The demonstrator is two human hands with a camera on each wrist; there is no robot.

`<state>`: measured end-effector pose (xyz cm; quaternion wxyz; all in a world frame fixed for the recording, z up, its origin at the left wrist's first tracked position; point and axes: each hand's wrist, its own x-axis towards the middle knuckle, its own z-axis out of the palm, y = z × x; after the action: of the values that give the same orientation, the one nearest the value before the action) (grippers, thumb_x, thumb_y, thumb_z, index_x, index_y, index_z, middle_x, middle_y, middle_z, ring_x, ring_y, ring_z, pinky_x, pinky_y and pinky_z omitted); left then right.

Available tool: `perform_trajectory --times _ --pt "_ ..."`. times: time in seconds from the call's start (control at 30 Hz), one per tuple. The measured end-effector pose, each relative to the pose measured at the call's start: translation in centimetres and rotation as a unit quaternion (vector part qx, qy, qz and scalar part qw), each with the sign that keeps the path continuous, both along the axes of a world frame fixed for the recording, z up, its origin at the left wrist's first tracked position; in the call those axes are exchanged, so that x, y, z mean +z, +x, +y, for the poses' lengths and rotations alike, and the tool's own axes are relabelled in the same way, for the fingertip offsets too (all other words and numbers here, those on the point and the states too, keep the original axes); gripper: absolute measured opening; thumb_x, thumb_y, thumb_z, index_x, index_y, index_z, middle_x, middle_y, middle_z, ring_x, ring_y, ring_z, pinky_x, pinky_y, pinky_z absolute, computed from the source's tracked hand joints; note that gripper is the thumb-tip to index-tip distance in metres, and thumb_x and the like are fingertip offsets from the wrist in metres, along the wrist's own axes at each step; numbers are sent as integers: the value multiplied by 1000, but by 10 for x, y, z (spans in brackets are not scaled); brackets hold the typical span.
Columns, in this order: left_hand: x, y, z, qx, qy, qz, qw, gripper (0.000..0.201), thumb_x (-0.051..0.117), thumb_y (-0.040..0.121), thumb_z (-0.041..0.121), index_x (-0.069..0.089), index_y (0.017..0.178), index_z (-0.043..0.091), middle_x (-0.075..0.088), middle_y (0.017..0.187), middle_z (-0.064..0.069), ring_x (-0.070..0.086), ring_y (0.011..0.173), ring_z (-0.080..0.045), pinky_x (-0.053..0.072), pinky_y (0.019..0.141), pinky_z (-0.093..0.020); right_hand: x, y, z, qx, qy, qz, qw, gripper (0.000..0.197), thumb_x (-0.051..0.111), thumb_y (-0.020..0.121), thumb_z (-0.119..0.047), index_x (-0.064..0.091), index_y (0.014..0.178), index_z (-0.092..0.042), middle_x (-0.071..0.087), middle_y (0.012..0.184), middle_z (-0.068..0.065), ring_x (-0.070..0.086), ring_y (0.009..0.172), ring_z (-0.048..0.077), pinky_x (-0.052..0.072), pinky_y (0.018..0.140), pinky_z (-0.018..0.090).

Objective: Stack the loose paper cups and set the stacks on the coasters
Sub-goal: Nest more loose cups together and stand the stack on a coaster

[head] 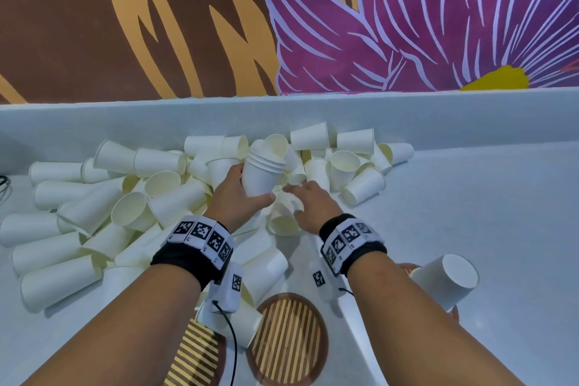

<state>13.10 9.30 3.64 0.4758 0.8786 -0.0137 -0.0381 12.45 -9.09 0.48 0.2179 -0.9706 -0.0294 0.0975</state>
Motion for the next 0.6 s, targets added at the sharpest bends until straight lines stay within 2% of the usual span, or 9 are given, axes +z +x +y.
perform_trajectory --times 0.07,0.13,0.23,0.3,0.37,0.43,0.5,0.6 --pt "0 -1 -2 -8 -3 0 1000 75 81 68 39 41 130 25 58 112 5 59 100 -19 53 86 -44 -18 -3 9 24 -29 7 999 59 52 91 -16 35 144 -37 34 143 7 40 129 28 40 104 42" --pt "1 -1 -2 -13 6 -1 1000 75 81 67 38 42 130 25 58 112 5 59 100 -19 53 86 -44 -32 -4 14 24 -39 -2 999 56 49 92 -16 37 143 -36 33 143 8 42 127 30 42 101 40" --pt "2 0 0 -9 26 -10 1000 71 81 66 38 45 126 21 58 111 1 59 97 -20 53 83 -44 -36 -2 16 -10 -22 -10 1000 44 47 91 -15 49 134 -29 44 124 9 53 109 32 47 93 36" --pt "2 1 4 -6 46 -25 999 72 81 63 41 48 123 19 57 110 -2 58 95 -21 54 81 -46 -31 2 14 -44 -23 -38 998 41 45 91 -9 55 130 -20 49 118 11 56 106 33 48 90 37" --pt "2 3 6 -4 58 -32 998 73 80 59 44 50 121 19 57 109 -3 59 94 -23 54 80 -47 -24 7 9 -76 -11 -82 994 44 44 89 -4 56 129 -16 51 121 11 55 109 32 49 90 40" --pt "2 5 6 -3 61 -35 998 74 80 58 45 50 121 19 57 109 -3 58 95 -23 54 80 -47 -19 12 7 -68 13 -106 992 49 46 86 -2 55 130 -21 49 124 8 53 112 29 49 91 42" --pt "2 6 5 -2 59 -34 998 73 82 60 41 50 122 18 58 110 -3 58 96 -23 53 82 -47 -19 15 8 -17 12 -78 997 48 50 85 -2 60 126 -24 44 133 6 47 121 27 44 100 41" --pt "1 5 3 -6 59 -29 998 71 83 63 37 50 123 17 58 110 -2 58 96 -23 53 82 -47 -23 14 14 64 -93 -11 994 46 54 87 -8 60 128 -27 26 153 1 32 135 26 37 108 41"
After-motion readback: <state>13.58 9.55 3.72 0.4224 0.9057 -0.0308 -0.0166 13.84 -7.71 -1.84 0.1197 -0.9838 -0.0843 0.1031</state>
